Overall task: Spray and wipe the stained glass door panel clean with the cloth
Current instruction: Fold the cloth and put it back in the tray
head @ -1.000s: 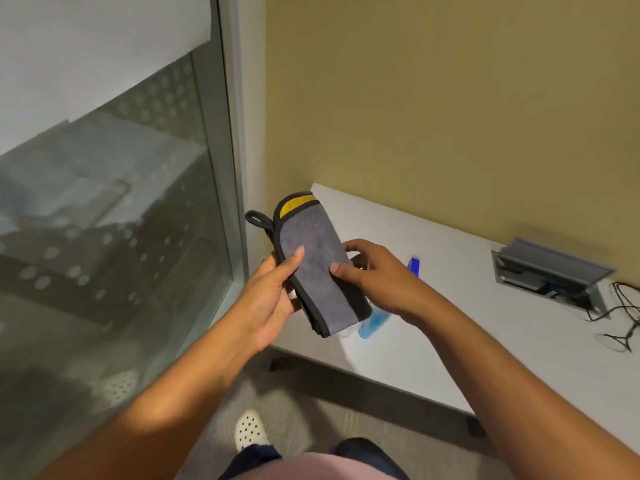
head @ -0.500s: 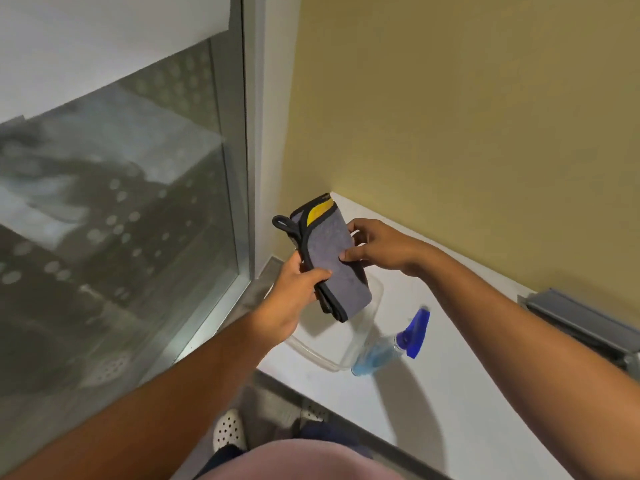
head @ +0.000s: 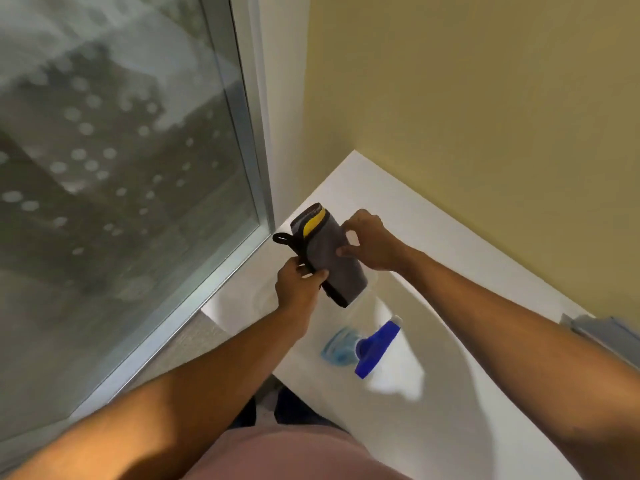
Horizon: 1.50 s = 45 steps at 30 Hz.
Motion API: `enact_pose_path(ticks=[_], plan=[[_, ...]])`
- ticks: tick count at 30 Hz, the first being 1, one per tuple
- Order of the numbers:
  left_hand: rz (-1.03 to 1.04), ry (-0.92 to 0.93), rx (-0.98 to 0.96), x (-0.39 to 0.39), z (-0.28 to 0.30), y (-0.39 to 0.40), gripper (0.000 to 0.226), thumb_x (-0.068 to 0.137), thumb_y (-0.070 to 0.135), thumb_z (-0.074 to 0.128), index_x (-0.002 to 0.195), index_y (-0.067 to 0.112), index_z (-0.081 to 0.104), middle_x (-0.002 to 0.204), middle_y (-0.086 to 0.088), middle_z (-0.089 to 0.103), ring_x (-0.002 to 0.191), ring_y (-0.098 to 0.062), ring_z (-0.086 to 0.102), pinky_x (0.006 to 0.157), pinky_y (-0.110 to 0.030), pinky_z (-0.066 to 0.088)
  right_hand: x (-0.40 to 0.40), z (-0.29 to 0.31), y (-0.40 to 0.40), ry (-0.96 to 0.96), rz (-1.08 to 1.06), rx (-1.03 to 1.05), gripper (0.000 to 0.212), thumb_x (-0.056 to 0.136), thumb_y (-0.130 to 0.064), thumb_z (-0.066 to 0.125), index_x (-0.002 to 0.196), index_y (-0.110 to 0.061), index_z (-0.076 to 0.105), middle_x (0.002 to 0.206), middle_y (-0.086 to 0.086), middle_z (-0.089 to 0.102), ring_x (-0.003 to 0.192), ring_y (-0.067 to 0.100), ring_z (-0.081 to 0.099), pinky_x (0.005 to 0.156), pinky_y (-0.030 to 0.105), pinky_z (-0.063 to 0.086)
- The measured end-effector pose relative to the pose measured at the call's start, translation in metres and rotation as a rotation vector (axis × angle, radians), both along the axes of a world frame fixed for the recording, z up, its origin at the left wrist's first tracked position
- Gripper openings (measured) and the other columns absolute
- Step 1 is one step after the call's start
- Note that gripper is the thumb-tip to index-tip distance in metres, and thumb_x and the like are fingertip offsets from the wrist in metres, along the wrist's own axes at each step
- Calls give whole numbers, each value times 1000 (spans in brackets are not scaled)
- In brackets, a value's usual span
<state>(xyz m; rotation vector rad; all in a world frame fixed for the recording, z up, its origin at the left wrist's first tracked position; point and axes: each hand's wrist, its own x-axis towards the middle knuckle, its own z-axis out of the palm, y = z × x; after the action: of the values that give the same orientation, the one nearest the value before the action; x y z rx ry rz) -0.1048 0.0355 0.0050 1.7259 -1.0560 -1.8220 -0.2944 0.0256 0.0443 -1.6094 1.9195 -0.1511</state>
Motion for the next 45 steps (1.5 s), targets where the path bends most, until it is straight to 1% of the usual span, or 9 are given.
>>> enact_pose_path(ticks=[4,11,16,22,24,27,34,42,45], plan=[[52,-4,41,-11,-18,6,26,97,6,82,122,8,73,120,-16,80,120,-40,76,111,-57,61,-8,-25,5,3,49,41,41,95,-33,74,128,-9,68,145,16,48,140,39,37,114,48,33],[92,-40,65,-24,-33,5,19,100,13,80,96,28,70,92,2,80,106,-35,78,99,-44,65,-14,-50,8,43,46,-2,43,99,-32,69,137,-13,65,158,9,40,145,37,38,115,47,40],[13,-44,25,-17,-36,2,7,105,13,74,112,12,72,109,-21,81,117,-49,73,110,-59,61,-6,-47,17,-42,17,-134,44,99,-20,69,141,-11,63,157,11,49,147,30,44,122,41,34],[-154,-169,88,-6,-22,-5,31,105,21,74,133,7,73,120,-17,78,118,-38,73,118,-52,56,-12,-21,59,-240,-113,-336,17,97,-5,70,113,-8,77,116,11,72,95,17,66,81,10,48],[-129,-178,143,9,-17,-4,54,101,17,79,151,5,62,125,-17,77,118,-34,76,107,-41,62,-21,-18,81,-321,-24,-223,20,95,-4,74,115,-8,77,110,8,75,83,4,63,70,3,44],[-214,-344,-144,43,-8,1,40,100,13,78,140,10,71,89,-5,78,72,-16,79,72,-19,61,-28,-27,116,-434,134,2,42,88,-12,84,128,-12,70,123,-5,71,99,-11,62,72,2,45],[-495,-768,-550,92,-13,0,50,108,27,70,156,16,60,135,-9,58,128,-29,57,93,-35,50,5,-62,154,-542,198,31,66,80,-68,77,137,-66,42,135,-43,53,127,0,61,104,12,49],[-529,-731,-535,110,-37,-6,35,113,16,60,146,12,72,113,-6,69,90,-17,60,88,-30,50,8,-87,165,-423,245,-11,52,85,-48,87,129,-26,68,123,-13,72,110,12,73,92,36,63],[-510,-713,-544,111,-41,-6,35,112,15,60,144,12,73,114,-8,71,90,-13,56,86,-24,42,12,-56,157,-443,203,15,36,77,-39,93,109,-44,76,119,-6,75,119,16,71,104,45,56]])
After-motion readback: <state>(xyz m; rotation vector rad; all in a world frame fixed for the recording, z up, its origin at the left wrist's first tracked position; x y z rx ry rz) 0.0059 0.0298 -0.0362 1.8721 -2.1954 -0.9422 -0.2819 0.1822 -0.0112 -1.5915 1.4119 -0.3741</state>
